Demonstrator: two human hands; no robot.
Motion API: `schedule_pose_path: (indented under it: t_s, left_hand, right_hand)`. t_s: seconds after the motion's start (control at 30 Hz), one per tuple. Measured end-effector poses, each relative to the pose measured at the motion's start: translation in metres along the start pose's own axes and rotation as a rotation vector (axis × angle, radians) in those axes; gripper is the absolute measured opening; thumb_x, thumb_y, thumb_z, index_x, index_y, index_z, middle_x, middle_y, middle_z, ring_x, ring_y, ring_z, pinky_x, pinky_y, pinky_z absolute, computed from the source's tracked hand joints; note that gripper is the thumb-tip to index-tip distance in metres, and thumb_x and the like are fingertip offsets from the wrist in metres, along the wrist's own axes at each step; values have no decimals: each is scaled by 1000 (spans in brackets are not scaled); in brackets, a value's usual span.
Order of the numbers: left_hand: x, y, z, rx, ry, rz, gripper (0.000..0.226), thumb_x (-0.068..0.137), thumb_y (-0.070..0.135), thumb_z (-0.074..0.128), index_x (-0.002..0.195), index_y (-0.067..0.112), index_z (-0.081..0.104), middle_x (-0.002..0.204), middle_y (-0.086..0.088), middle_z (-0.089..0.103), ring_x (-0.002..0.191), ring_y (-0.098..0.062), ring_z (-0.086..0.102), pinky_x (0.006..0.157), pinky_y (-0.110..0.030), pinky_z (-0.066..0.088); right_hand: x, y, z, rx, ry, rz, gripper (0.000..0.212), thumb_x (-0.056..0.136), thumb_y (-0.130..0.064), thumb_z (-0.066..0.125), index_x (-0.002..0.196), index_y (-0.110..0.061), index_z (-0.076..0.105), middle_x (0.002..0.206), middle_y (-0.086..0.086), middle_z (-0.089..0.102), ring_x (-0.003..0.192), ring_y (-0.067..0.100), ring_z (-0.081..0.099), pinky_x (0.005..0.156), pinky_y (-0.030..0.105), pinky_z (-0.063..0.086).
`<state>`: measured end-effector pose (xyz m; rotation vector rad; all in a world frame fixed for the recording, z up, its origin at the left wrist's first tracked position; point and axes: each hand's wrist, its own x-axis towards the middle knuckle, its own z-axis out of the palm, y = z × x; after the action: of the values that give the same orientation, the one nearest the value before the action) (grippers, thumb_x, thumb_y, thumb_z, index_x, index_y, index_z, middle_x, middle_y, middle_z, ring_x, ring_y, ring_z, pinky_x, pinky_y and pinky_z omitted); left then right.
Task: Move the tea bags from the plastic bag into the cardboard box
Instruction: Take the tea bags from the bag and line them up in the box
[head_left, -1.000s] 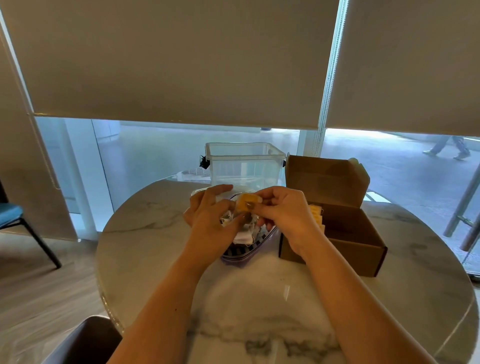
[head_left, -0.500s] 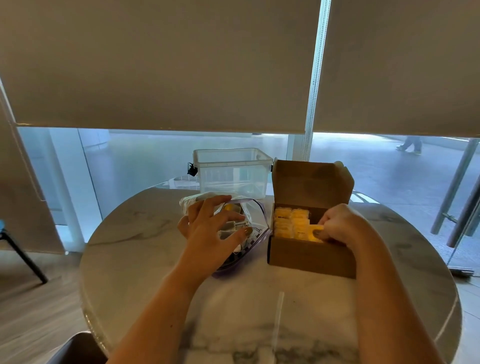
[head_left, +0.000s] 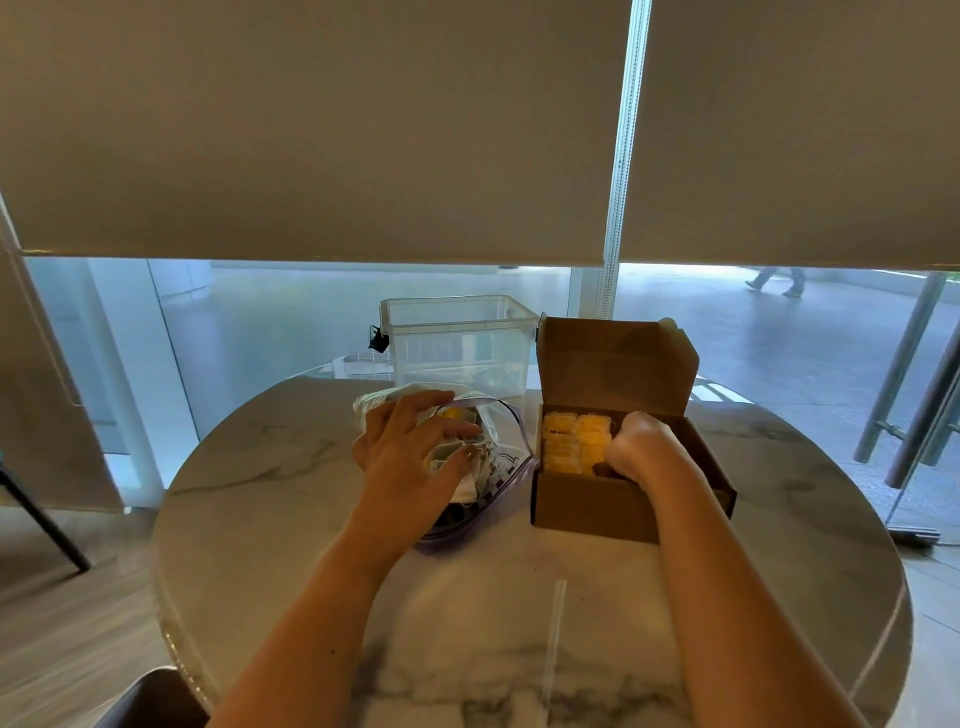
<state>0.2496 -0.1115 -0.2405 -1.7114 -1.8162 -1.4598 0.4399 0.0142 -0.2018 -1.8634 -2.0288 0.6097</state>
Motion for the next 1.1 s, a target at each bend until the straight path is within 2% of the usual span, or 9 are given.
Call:
schedule_pose_path:
  t_s: [0.07, 0.2, 0.37, 0.5, 0.63, 0.77, 0.9, 1.0, 1.1]
  left_hand:
    - [0, -2, 0, 6, -9, -2, 19, 75, 38, 63, 93, 42, 67, 123, 29, 44, 117, 2, 22, 95, -25, 22]
    - [0, -1, 0, 27, -12, 1, 24, 80, 23, 71, 95, 42, 67, 122, 32, 41, 117, 5, 20, 95, -10, 12]
    - [1, -3, -3, -40, -27, -9, 42, 81, 1, 61, 98, 40, 66, 120, 32, 42, 115, 2, 26, 98, -28, 26]
    - [0, 1, -10, -224, -43, -26, 48, 87, -5, 52, 101, 39, 64, 120, 23, 50, 119, -1, 36, 98, -9, 26]
    - [0, 1, -14, -301, -43, -1, 36, 90, 6, 45, 104, 33, 63, 119, 9, 57, 117, -4, 44, 96, -6, 29]
    - [-1, 3, -15, -342, -51, -4, 35, 88, 7, 41, 105, 27, 64, 118, 5, 58, 113, 4, 45, 96, -6, 30]
    - [-1, 5, -15, -346, -45, -4, 35, 88, 9, 41, 102, 32, 63, 115, 9, 59, 113, 2, 47, 96, -7, 31]
    - [-1, 4, -15, -316, -36, -14, 36, 87, 10, 41, 102, 34, 62, 117, 8, 58, 114, 5, 43, 94, -3, 27]
    - [-1, 4, -14, -224, -11, -11, 32, 87, 19, 41, 105, 30, 65, 122, 9, 56, 113, 10, 35, 95, -4, 23]
  right_hand:
    - [1, -1, 2, -18, 17, -10, 3, 94, -9, 49, 93, -7, 51, 73, 6, 48, 61, 14, 47, 46, 21, 33]
    - [5, 2, 2, -46, 66, -27, 4, 93, -10, 51, 92, -6, 53, 73, 6, 50, 61, 14, 49, 46, 21, 34]
    - [-3, 2, -8, 61, 191, -290, 12, 85, -9, 67, 96, -12, 64, 87, 0, 57, 72, 11, 52, 63, 23, 44]
    - [-45, -17, -17, 474, -178, -615, 16, 81, -7, 70, 88, -19, 64, 83, 1, 66, 66, 13, 64, 54, 18, 50]
    - [-67, -39, 7, 183, -396, -763, 28, 78, -10, 73, 101, -25, 65, 96, -8, 66, 64, 7, 62, 59, 18, 53]
    - [-65, -56, 45, -123, -185, -888, 34, 83, -12, 66, 117, -18, 62, 114, 2, 56, 91, 16, 58, 77, 23, 48]
    - [-60, -67, 65, -369, -65, -824, 39, 88, -10, 57, 126, -19, 53, 126, 6, 43, 109, 29, 55, 90, 41, 50]
    - [-61, -66, 61, -187, 26, -825, 25, 93, -14, 52, 115, -17, 62, 117, 6, 58, 105, 25, 58, 90, 36, 49]
    - [-66, -60, 47, 123, 67, -796, 16, 93, -17, 53, 100, -19, 68, 98, 2, 68, 85, 16, 64, 80, 29, 53]
